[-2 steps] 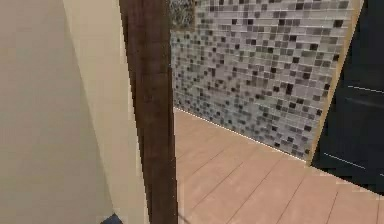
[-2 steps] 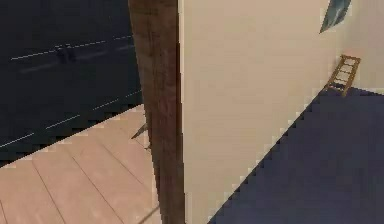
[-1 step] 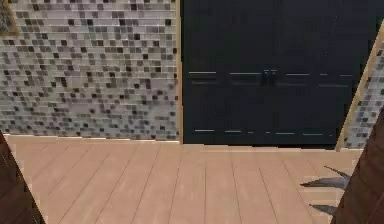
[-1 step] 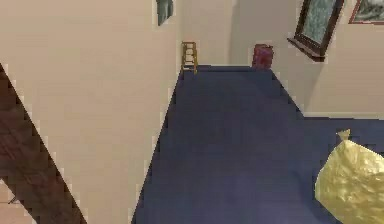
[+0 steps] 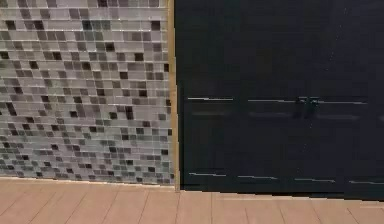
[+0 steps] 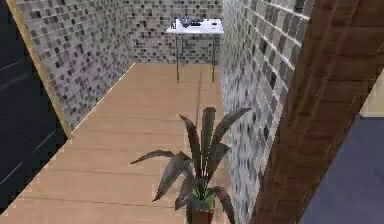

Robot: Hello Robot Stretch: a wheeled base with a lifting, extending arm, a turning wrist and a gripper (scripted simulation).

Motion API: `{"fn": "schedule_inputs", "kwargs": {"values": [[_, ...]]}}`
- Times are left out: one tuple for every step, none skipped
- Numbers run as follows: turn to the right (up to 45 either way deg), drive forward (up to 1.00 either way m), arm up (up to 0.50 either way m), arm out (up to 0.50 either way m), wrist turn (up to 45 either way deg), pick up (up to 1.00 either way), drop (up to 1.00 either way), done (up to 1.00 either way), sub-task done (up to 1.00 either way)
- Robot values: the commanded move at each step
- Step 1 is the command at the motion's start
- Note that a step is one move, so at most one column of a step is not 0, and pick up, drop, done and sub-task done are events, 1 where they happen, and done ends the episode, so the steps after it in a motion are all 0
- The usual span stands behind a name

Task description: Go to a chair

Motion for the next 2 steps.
{"fn": "schedule_inputs", "kwargs": {"values": [[-45.0, 0.0, 0.0, 0.0, 0.0, 0.0, 0.0, 0.0, 0.0], [-27.0, 0.0, 0.0, 0.0, 0.0, 0.0, 0.0, 0.0, 0.0]]}}
